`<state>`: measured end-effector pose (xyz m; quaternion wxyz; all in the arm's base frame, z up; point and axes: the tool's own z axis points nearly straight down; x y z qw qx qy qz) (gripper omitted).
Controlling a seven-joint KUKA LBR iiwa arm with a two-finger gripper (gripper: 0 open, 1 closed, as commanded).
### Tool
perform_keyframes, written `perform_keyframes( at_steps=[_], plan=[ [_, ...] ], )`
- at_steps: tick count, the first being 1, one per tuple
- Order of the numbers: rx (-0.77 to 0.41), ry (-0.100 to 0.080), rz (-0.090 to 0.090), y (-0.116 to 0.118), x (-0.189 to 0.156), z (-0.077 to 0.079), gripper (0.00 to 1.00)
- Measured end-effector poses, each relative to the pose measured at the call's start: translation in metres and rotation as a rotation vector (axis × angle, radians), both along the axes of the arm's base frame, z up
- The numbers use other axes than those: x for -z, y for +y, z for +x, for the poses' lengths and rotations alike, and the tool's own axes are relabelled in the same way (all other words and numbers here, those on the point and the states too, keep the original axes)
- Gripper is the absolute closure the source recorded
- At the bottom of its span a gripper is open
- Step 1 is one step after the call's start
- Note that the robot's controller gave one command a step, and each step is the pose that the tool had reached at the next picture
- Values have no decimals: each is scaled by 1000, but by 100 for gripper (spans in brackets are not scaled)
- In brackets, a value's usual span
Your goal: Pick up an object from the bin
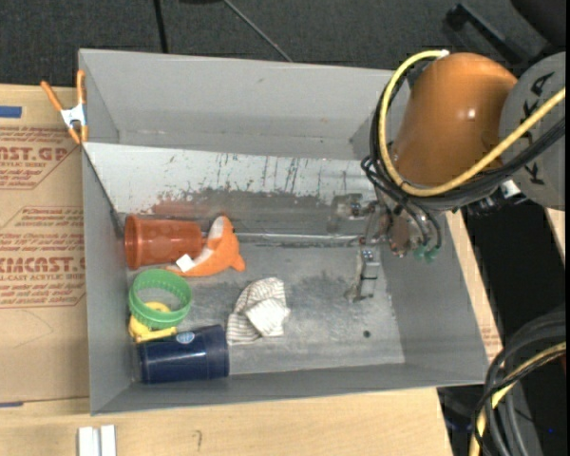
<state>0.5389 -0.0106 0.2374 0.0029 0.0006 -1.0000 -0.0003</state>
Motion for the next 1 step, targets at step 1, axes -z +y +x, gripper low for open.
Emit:
perform_keyframes(
  at_steps=[1],
  plan=[
    [0, -8, 0, 0, -5, 1, 0]
  ],
)
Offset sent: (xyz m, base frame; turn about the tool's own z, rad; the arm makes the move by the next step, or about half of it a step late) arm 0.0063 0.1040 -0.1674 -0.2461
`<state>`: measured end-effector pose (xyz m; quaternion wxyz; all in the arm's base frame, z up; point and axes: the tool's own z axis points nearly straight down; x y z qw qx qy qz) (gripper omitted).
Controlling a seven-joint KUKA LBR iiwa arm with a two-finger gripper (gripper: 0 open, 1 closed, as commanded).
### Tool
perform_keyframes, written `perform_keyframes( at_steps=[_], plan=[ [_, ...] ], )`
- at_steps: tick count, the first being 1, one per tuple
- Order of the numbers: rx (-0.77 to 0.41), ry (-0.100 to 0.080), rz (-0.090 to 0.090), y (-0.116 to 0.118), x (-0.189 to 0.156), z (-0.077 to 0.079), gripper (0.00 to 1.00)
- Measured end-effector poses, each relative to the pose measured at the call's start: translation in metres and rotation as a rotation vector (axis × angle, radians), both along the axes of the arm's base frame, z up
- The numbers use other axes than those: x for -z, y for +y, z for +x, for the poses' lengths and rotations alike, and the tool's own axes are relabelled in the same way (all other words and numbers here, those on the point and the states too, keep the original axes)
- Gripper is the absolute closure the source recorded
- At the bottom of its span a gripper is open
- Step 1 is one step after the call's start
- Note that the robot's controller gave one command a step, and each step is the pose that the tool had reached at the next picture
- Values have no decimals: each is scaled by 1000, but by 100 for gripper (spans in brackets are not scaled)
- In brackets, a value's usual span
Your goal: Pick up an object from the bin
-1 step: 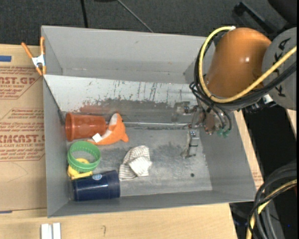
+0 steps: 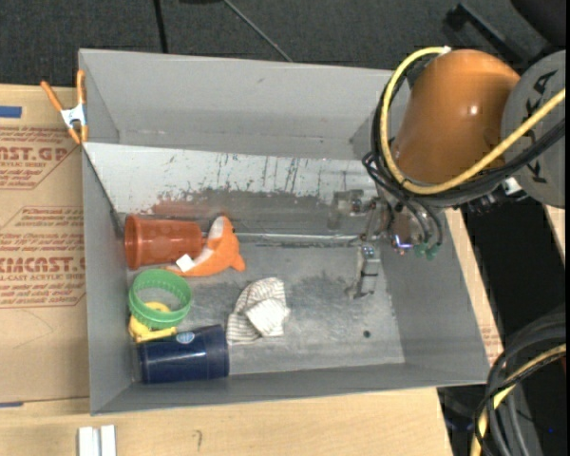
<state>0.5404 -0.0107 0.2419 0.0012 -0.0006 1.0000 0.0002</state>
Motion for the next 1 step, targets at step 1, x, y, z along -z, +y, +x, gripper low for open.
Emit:
perform_keyframes(
  at_steps=[1],
  plan=[
    [-103, -3, -1, 44, 72, 3, 0]
  ],
)
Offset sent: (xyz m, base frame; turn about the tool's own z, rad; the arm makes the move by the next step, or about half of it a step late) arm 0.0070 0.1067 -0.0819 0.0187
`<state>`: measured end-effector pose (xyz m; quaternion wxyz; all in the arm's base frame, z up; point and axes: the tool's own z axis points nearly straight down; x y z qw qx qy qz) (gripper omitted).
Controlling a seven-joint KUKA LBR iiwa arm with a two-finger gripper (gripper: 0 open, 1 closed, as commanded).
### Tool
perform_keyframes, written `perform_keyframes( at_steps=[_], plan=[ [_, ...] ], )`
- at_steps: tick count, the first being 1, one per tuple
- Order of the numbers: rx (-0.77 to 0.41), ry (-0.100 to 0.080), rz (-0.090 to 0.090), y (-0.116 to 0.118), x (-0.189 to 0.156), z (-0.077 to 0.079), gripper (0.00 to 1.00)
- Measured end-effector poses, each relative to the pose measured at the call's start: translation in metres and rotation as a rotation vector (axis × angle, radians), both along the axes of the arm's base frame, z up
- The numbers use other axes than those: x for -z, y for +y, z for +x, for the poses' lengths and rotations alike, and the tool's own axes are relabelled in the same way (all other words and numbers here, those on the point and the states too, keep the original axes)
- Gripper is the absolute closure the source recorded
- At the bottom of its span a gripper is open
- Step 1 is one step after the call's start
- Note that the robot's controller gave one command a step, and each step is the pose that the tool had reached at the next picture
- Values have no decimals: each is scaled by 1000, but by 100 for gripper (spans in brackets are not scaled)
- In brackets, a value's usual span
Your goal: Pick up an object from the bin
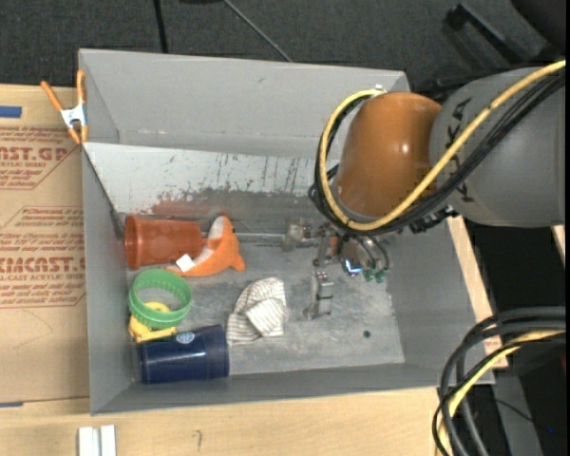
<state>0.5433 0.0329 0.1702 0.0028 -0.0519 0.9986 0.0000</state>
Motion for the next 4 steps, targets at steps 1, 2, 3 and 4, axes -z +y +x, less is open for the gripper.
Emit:
perform_keyframes(
  at_steps=[1, 2, 3, 4],
  plan=[
    [116, 5, 1, 55, 12, 3, 0],
    [-163, 4, 1, 56, 21, 5, 0],
    [-205, 3, 1, 42, 70, -14, 0],
    [-251, 3, 0, 37, 99, -9, 100]
  ],
)
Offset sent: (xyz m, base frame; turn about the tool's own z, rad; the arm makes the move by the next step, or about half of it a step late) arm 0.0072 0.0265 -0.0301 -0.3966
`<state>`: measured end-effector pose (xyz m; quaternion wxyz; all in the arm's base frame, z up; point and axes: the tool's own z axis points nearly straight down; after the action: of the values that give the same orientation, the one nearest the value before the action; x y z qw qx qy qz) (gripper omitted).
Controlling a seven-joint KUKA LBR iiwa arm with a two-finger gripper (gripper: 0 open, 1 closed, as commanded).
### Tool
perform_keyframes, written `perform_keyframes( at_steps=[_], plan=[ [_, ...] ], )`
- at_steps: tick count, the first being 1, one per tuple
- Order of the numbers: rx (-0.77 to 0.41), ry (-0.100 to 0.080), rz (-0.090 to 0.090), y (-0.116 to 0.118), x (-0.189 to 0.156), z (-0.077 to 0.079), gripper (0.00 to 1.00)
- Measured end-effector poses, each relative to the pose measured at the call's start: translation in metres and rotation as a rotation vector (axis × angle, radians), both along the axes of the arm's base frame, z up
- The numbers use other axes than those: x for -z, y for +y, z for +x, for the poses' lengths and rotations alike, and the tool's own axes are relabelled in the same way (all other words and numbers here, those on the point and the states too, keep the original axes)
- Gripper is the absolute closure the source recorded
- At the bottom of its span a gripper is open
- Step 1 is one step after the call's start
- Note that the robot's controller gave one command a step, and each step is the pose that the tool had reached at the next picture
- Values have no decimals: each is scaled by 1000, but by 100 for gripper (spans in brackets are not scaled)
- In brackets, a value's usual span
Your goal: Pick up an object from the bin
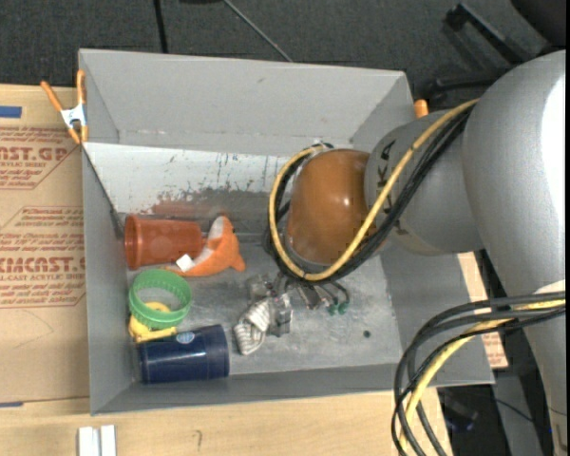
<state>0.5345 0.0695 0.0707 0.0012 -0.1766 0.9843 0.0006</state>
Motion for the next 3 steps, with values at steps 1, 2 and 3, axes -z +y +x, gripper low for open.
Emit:
perform_keyframes(
  at_steps=[1, 2, 3],
  plan=[
    [0, 0, 0, 0, 0, 0, 100],
    [0, 0, 0, 0, -1, 0, 100],
    [0, 7, -1, 0, -8, -2, 100]
  ],
)
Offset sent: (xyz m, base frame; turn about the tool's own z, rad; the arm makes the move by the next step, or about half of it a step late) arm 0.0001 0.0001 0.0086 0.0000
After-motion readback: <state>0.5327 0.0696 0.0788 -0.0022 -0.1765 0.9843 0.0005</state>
